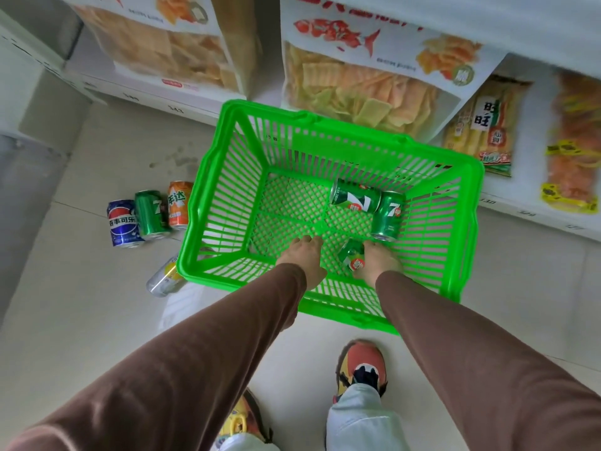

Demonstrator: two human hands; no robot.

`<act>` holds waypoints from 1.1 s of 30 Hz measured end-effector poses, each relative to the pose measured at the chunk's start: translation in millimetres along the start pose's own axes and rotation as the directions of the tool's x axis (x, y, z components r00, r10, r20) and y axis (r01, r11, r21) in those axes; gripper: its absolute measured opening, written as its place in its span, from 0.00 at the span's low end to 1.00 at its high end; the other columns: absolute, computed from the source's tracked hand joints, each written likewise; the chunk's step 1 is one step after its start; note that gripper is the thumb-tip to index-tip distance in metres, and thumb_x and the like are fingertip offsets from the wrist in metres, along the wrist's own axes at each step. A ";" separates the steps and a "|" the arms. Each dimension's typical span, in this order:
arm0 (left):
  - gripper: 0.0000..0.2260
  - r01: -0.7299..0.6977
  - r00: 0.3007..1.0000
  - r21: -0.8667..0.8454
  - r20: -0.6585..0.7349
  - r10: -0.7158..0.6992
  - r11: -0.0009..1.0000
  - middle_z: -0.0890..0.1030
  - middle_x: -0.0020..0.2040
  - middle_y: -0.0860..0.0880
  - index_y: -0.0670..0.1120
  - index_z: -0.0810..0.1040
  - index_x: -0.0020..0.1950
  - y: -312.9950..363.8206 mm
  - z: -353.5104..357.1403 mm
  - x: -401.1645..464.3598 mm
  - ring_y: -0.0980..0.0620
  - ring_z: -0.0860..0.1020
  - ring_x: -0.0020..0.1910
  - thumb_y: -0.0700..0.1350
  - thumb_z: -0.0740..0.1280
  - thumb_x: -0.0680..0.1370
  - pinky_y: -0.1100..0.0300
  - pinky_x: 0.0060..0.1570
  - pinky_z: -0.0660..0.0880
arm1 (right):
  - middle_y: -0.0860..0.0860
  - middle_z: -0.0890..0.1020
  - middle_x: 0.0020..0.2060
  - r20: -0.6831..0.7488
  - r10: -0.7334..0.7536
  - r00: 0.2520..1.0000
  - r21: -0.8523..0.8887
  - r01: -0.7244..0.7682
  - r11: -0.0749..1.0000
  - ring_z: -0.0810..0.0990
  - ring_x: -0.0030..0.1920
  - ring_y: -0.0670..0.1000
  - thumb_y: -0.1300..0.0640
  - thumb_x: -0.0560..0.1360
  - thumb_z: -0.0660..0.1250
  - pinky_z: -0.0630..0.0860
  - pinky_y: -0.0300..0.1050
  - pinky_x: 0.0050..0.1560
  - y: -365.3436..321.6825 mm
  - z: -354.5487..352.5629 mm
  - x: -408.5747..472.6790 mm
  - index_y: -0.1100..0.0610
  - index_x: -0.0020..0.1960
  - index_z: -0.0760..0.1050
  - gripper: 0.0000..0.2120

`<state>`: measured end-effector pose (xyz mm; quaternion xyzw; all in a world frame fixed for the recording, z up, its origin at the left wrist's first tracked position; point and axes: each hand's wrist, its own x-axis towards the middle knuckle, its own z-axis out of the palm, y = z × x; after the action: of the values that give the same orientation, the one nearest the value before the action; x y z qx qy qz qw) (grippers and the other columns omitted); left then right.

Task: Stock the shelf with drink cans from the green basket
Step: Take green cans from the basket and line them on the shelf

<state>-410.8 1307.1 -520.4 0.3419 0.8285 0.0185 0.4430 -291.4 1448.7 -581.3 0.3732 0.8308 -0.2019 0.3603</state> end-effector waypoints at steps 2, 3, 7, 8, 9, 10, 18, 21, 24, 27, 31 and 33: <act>0.28 0.008 1.000 -0.015 -0.015 -0.009 1.000 0.70 0.67 0.42 0.44 0.64 0.71 1.2 -12.8 -15.6 0.41 0.67 0.67 0.49 0.68 0.74 0.47 0.66 0.68 | 0.56 0.81 0.56 -0.030 0.003 1.000 0.164 0.002 0.986 0.80 0.54 0.57 0.47 0.70 0.77 0.77 0.48 0.51 -4.3 -16.0 -17.2 0.57 0.65 0.72 0.29; 0.28 0.010 1.000 -0.024 -0.023 -0.011 1.000 0.70 0.67 0.42 0.44 0.64 0.71 3.3 -21.4 -27.1 0.41 0.67 0.67 0.49 0.69 0.74 0.47 0.66 0.68 | 0.55 0.81 0.54 -0.051 -0.004 0.999 0.252 0.016 0.968 0.80 0.52 0.56 0.46 0.70 0.77 0.76 0.47 0.49 -7.0 -26.7 -29.7 0.56 0.64 0.72 0.28; 0.28 0.025 0.997 -0.087 -0.076 -0.031 0.996 0.71 0.66 0.42 0.44 0.65 0.71 20.3 -73.5 -92.8 0.41 0.68 0.66 0.48 0.70 0.73 0.48 0.64 0.69 | 0.50 0.82 0.50 -0.115 -0.015 0.993 0.527 0.074 0.847 0.82 0.50 0.56 0.44 0.67 0.78 0.79 0.51 0.51 -25.9 -84.9 -102.0 0.52 0.58 0.75 0.25; 0.29 0.023 0.995 -0.110 -0.092 -0.033 0.994 0.71 0.66 0.42 0.44 0.65 0.71 25.9 -91.3 -113.2 0.41 0.68 0.67 0.48 0.70 0.73 0.49 0.65 0.69 | 0.50 0.83 0.49 -0.127 -0.018 0.992 0.586 0.090 0.805 0.82 0.49 0.55 0.44 0.66 0.79 0.79 0.52 0.52 -32.4 -103.5 -123.5 0.51 0.57 0.75 0.25; 0.29 0.014 0.994 -0.130 -0.107 -0.028 0.991 0.71 0.67 0.42 0.44 0.65 0.71 31.7 -111.3 -134.9 0.42 0.68 0.67 0.48 0.70 0.73 0.49 0.65 0.68 | 0.50 0.83 0.49 -0.145 -0.024 0.989 0.632 0.111 0.767 0.82 0.48 0.54 0.44 0.65 0.80 0.79 0.51 0.52 -38.9 -123.8 -146.4 0.51 0.57 0.75 0.25; 0.30 0.000 0.992 -0.149 -0.127 -0.019 0.989 0.71 0.67 0.42 0.44 0.64 0.72 37.8 -133.3 -158.3 0.42 0.68 0.67 0.48 0.71 0.73 0.50 0.66 0.67 | 0.49 0.84 0.49 -0.169 -0.029 0.985 0.663 0.135 0.736 0.83 0.48 0.52 0.45 0.65 0.80 0.80 0.50 0.52 -45.8 -145.7 -170.1 0.50 0.57 0.76 0.25; 0.31 -0.182 0.928 -0.257 -0.364 0.080 0.949 0.72 0.68 0.43 0.43 0.67 0.72 93.2 -334.8 -365.5 0.44 0.70 0.67 0.46 0.73 0.72 0.55 0.67 0.66 | 0.45 0.86 0.50 -0.382 -0.058 0.923 0.770 0.352 0.533 0.84 0.50 0.47 0.39 0.58 0.79 0.81 0.53 0.56 -104.9 -340.9 -381.5 0.48 0.58 0.78 0.32; 0.30 -0.277 0.880 -0.249 -0.453 0.142 0.928 0.74 0.65 0.43 0.44 0.67 0.71 113.2 -400.7 -434.6 0.46 0.73 0.64 0.44 0.73 0.71 0.58 0.62 0.67 | 0.42 0.86 0.47 -0.502 -0.065 0.862 0.740 0.467 0.484 0.84 0.48 0.41 0.40 0.59 0.79 0.79 0.45 0.51 -125.9 -408.0 -452.2 0.46 0.56 0.78 0.28; 0.30 -0.394 0.803 -0.212 -0.554 0.222 0.894 0.74 0.64 0.43 0.45 0.67 0.70 131.2 -460.5 -486.9 0.48 0.74 0.63 0.42 0.73 0.71 0.58 0.62 0.69 | 0.41 0.85 0.50 -0.597 -0.089 0.797 0.695 0.570 0.439 0.83 0.51 0.40 0.39 0.60 0.80 0.78 0.42 0.53 -145.0 -468.7 -506.1 0.44 0.58 0.77 0.29; 0.29 -0.466 0.716 -0.149 -0.642 0.273 0.872 0.74 0.64 0.43 0.44 0.67 0.71 145.9 -511.2 -519.1 0.47 0.74 0.62 0.41 0.72 0.71 0.58 0.60 0.69 | 0.41 0.84 0.52 -0.681 -0.101 0.725 0.634 0.653 0.414 0.82 0.53 0.40 0.38 0.60 0.80 0.79 0.45 0.56 -160.7 -520.6 -540.6 0.42 0.60 0.74 0.31; 0.29 -0.488 0.675 -0.133 -0.684 0.276 0.863 0.73 0.64 0.45 0.45 0.67 0.71 157.1 -555.5 -530.1 0.48 0.73 0.63 0.40 0.71 0.71 0.59 0.61 0.68 | 0.43 0.83 0.52 -0.760 -0.085 0.644 0.568 0.722 0.394 0.82 0.55 0.45 0.44 0.61 0.80 0.80 0.54 0.59 -174.9 -572.8 -552.3 0.45 0.59 0.73 0.30; 0.29 -0.492 0.671 -0.133 -0.687 0.278 0.860 0.73 0.64 0.45 0.45 0.67 0.71 162.0 -570.5 -524.0 0.49 0.73 0.63 0.40 0.71 0.71 0.59 0.61 0.69 | 0.48 0.81 0.57 -0.774 -0.063 0.630 0.551 0.719 0.423 0.79 0.59 0.49 0.47 0.64 0.81 0.77 0.57 0.62 -178.6 -592.6 -545.4 0.47 0.61 0.72 0.30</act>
<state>-551.9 1280.9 257.9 0.4097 0.8230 0.3582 0.1631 -441.7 1433.6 229.7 0.3161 0.7630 -0.5106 -0.2391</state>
